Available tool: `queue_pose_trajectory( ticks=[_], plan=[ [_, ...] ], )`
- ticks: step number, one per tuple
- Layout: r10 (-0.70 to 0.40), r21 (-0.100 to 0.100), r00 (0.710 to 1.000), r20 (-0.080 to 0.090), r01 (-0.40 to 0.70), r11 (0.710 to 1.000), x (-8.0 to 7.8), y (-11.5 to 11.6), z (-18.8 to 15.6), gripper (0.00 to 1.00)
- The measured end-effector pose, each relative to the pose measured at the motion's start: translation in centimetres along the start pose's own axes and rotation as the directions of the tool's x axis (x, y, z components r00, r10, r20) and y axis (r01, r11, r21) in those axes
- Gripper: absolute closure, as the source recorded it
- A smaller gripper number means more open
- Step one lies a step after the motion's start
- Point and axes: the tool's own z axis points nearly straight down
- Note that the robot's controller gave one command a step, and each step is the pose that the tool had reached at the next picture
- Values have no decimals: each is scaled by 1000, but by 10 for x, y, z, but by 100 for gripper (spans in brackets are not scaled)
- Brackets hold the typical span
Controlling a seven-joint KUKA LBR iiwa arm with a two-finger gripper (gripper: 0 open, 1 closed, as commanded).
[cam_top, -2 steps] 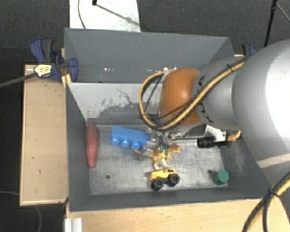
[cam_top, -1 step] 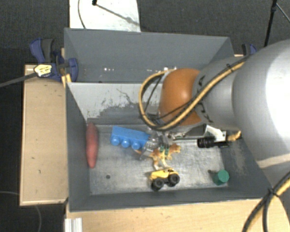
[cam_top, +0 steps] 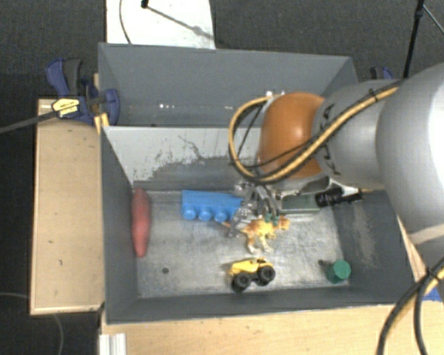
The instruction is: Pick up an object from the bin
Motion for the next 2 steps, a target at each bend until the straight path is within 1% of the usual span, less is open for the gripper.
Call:
queue_pose_trajectory(
  ticks=[1, 2],
  plan=[
    [1, 0, 1000, 0, -1, 1000, 0, 0, 0, 100],
    [19, 6, 1000, -7, -19, 1000, 2, 9, -34, 100]
  ],
)
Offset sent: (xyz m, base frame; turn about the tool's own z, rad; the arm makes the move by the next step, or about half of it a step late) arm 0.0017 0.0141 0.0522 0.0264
